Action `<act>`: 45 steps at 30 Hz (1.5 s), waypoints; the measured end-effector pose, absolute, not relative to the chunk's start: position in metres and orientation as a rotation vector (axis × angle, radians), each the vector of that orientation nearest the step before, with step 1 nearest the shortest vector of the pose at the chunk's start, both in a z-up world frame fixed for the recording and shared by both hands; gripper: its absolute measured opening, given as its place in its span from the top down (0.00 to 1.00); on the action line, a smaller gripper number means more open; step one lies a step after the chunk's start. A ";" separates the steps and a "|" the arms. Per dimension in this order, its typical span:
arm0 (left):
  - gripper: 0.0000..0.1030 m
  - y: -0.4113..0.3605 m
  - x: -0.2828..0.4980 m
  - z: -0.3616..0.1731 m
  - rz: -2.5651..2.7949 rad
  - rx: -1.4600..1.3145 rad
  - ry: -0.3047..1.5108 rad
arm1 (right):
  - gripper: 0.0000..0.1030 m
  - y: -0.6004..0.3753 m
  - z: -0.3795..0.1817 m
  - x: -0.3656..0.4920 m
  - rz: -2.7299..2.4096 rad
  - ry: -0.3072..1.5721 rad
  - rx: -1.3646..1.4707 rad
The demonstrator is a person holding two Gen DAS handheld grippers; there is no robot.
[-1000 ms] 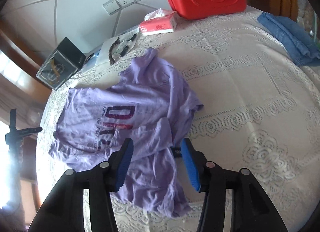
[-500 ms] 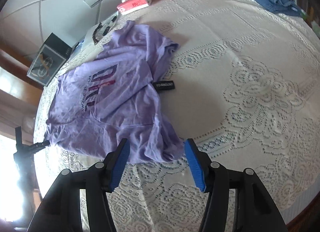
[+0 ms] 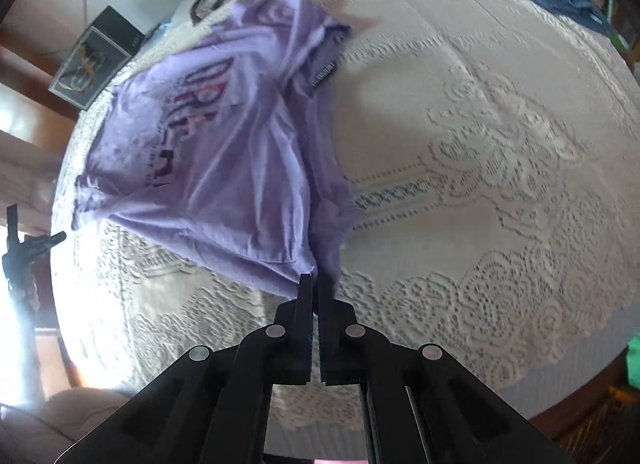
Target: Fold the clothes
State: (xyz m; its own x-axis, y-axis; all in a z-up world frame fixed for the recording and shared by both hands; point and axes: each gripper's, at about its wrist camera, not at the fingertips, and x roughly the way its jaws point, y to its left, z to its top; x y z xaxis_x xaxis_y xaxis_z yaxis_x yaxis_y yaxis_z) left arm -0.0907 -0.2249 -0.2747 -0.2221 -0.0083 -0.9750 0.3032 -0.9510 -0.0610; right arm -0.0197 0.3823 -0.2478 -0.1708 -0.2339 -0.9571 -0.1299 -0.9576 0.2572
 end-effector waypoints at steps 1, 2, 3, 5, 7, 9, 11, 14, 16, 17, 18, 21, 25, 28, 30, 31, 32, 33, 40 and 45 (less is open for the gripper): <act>0.95 -0.226 -0.091 -0.274 -2.292 1.824 0.391 | 0.98 0.382 -0.254 -0.018 -2.298 -0.411 2.018; 0.95 -0.225 -0.091 -0.271 -2.302 1.828 0.414 | 0.97 0.382 -0.257 -0.017 -2.298 -0.391 2.034; 0.95 -0.221 -0.092 -0.267 -2.319 1.828 0.417 | 0.93 0.383 -0.257 -0.016 -2.299 -0.405 2.025; 0.94 -0.212 -0.094 -0.258 -2.374 1.818 0.387 | 0.70 0.387 -0.251 -0.014 -2.327 -0.461 1.980; 0.94 -0.203 -0.101 -0.254 -2.409 1.816 0.349 | 0.65 0.389 -0.241 -0.016 -2.367 -0.488 1.929; 0.94 -0.196 -0.112 -0.254 -2.431 1.820 0.332 | 0.65 0.392 -0.232 -0.020 -2.397 -0.526 1.872; 0.94 -0.188 -0.126 -0.257 -2.447 1.828 0.322 | 0.65 0.388 -0.233 -0.025 -2.397 -0.540 1.854; 0.94 -0.175 -0.149 -0.268 -2.440 1.873 0.312 | 0.65 0.381 -0.235 -0.033 -2.392 -0.553 1.836; 0.94 -0.170 -0.153 -0.272 -2.427 1.893 0.310 | 0.65 0.376 -0.237 -0.038 -2.388 -0.562 1.824; 0.94 -0.168 -0.154 -0.273 -2.425 1.898 0.308 | 0.65 0.374 -0.238 -0.041 -2.386 -0.566 1.818; 0.94 -0.169 -0.154 -0.272 -2.430 1.891 0.308 | 0.64 0.372 -0.239 -0.044 -2.384 -0.571 1.812; 0.94 -0.173 -0.154 -0.270 -2.447 1.871 0.306 | 0.60 0.367 -0.246 -0.046 -2.371 -0.571 1.820; 0.94 -0.177 -0.155 -0.266 -2.470 1.845 0.305 | 0.58 0.367 -0.256 -0.046 -2.353 -0.575 1.846; 0.94 -0.177 -0.159 -0.266 -2.478 1.854 0.296 | 0.54 0.367 -0.263 -0.047 -2.338 -0.573 1.863; 0.85 -0.176 -0.164 -0.270 -2.458 1.870 0.270 | 0.54 0.366 -0.265 -0.047 -2.335 -0.568 1.867; 0.67 -0.177 -0.164 -0.270 -2.452 1.868 0.263 | 0.54 0.366 -0.266 -0.047 -2.333 -0.566 1.869; 0.55 -0.178 -0.164 -0.270 -2.453 1.864 0.260 | 0.53 0.365 -0.267 -0.047 -2.332 -0.564 1.871; 0.36 -0.179 -0.163 -0.267 -2.470 1.851 0.269 | 0.53 0.365 -0.268 -0.048 -2.331 -0.562 1.872; 0.32 -0.181 -0.164 -0.267 -2.490 1.859 0.264 | 0.53 0.365 -0.269 -0.048 -2.323 -0.572 1.869; 0.44 -0.172 -0.162 -0.273 -2.455 1.920 0.232 | 0.53 0.367 -0.270 -0.050 -2.317 -0.563 1.868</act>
State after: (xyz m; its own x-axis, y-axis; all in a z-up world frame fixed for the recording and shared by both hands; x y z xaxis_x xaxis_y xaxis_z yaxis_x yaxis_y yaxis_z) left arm -0.1622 -0.1722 -0.2731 -0.2449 0.0785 -0.9664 0.1036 -0.9889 -0.1065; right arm -0.0503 0.3670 -0.2701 -0.2354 -0.3147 -0.9195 -0.1421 -0.9248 0.3529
